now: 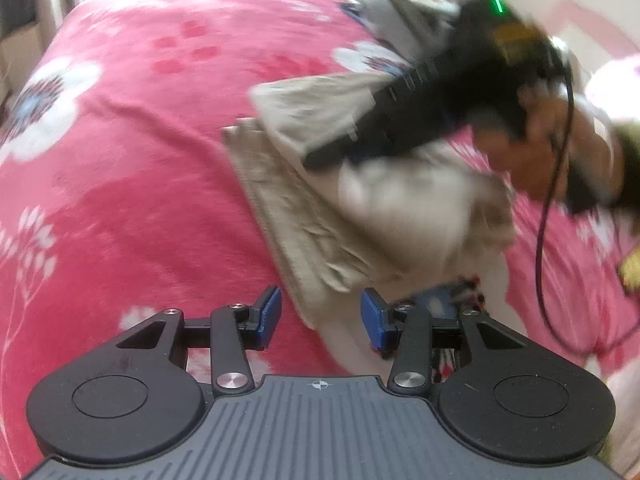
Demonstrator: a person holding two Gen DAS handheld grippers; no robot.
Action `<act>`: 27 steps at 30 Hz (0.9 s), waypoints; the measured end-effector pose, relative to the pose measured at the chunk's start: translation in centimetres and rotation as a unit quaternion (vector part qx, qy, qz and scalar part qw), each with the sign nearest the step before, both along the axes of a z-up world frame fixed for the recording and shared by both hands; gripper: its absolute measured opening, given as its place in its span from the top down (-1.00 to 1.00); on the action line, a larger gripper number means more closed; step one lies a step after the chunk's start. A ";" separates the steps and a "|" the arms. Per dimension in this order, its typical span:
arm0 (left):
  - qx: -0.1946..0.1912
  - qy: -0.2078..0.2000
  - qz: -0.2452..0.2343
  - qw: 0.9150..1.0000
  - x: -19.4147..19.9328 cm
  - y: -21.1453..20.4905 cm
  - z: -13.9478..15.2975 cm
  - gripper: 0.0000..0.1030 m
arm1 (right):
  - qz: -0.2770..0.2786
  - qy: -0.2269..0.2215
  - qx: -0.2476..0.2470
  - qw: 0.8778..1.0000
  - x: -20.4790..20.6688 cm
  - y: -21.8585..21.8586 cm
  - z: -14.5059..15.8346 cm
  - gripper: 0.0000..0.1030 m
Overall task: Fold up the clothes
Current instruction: 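Lay the folded khaki bundle down and pinch its edge with the right gripper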
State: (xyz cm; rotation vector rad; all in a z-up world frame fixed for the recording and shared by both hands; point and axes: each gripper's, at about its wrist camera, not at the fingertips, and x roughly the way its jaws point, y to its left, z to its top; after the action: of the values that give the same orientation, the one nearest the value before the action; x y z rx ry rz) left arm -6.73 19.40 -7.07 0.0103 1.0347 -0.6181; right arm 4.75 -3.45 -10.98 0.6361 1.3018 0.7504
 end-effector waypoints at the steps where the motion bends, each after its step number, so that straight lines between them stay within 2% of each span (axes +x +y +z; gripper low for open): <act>1: -0.012 0.013 0.009 1.000 0.6 0.6 -0.1 0.15 | -0.010 0.017 0.015 1.000 0.1 -0.2 -0.8 0.65; 4: -0.045 0.040 0.044 0.997 1.9 2.1 -0.1 0.14 | -0.037 0.060 0.080 0.994 0.2 -1.1 -1.9 0.46; 6: -0.068 0.053 0.066 0.994 2.6 2.8 -0.2 0.14 | -0.044 0.050 0.120 0.990 0.2 -2.1 -0.8 0.37; 8: -0.094 0.066 0.084 0.990 3.2 3.3 -0.1 0.14 | -0.032 0.003 0.138 0.990 -0.2 -3.3 1.6 0.33; 9: -0.106 0.071 0.092 0.988 3.5 3.5 -0.1 0.14 | -0.021 -0.024 0.129 0.991 -0.5 -3.7 2.9 0.30; 11: -0.126 0.082 0.099 0.984 4.0 3.5 -0.2 0.14 | 0.019 -0.106 0.085 0.991 -2.3 -4.0 5.7 0.24; 12: -0.135 0.088 0.102 0.982 4.2 3.4 -0.4 0.14 | 0.040 -0.147 0.061 0.986 -3.2 -4.2 7.1 0.14; 13: -0.142 0.097 0.104 0.980 4.5 3.3 -0.6 0.14 | 0.075 -0.196 0.025 0.977 -4.8 -3.9 8.4 0.10; 14: -0.146 0.104 0.106 0.978 4.8 3.1 -0.8 0.14 | 0.102 -0.240 -0.009 0.965 -6.2 -3.4 9.3 -0.07; 15: -0.149 0.111 0.109 0.977 5.0 2.9 -0.9 0.14 | 0.134 -0.295 -0.049 0.945 -8.2 -2.8 9.9 -0.18; 17: -0.152 0.117 0.109 0.975 5.0 3.0 -1.1 0.14 | 0.194 -0.395 -0.123 0.890 -12.4 -1.2 10.4 -0.22; 18: -0.151 0.116 0.109 0.976 5.0 2.9 -1.1 0.14 | 0.221 -0.439 -0.157 0.857 -14.4 -0.3 10.3 -0.25; 20: -0.153 0.114 0.108 0.976 5.2 2.6 -1.0 0.14 | 0.262 -0.506 -0.200 0.796 -18.0 1.1 9.6 -0.33; 22: -0.158 0.114 0.110 0.975 5.4 2.6 -1.1 0.14 | 0.288 -0.536 -0.228 0.760 -20.0 2.2 8.2 -0.40; 24: -0.164 0.115 0.114 0.973 5.6 2.5 -1.1 0.14 | 0.309 -0.534 -0.239 0.750 -20.8 2.9 6.9 -0.40; 27: -0.165 0.108 0.117 0.973 6.1 2.3 -1.0 0.14 | 0.316 -0.551 -0.275 0.722 -21.5 3.8 5.3 -0.40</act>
State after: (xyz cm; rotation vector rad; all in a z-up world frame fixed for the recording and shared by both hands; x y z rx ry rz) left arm -0.66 21.71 -8.05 -0.4744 1.1116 -0.5762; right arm -16.73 0.39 -5.64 -0.7567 0.4830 0.9804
